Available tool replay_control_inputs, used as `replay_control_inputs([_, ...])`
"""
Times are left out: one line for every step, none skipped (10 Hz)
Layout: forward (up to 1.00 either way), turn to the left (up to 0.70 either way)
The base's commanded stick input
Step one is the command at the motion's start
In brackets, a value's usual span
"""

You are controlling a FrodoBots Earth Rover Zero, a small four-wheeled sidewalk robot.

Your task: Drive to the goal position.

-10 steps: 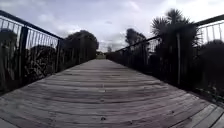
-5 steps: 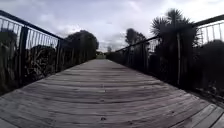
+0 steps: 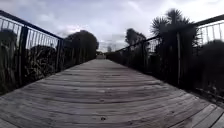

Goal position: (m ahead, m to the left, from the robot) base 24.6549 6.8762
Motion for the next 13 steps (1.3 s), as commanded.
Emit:
replay_control_inputs([0.07, 0.0])
replay_control_inputs([0.07, 0.0])
replay_control_inputs([0.07, 0.0])
replay_control_inputs([0.07, 0.0])
replay_control_inputs([0.07, 0.0])
replay_control_inputs([0.07, 0.0])
replay_control_inputs([0.07, 0.0])
replay_control_inputs([0.07, 0.0])
replay_control_inputs([0.07, 0.0])
replay_control_inputs([0.07, 0.0])
replay_control_inputs([0.07, 0.0])
replay_control_inputs([0.07, 0.0])
replay_control_inputs([0.07, 0.0])
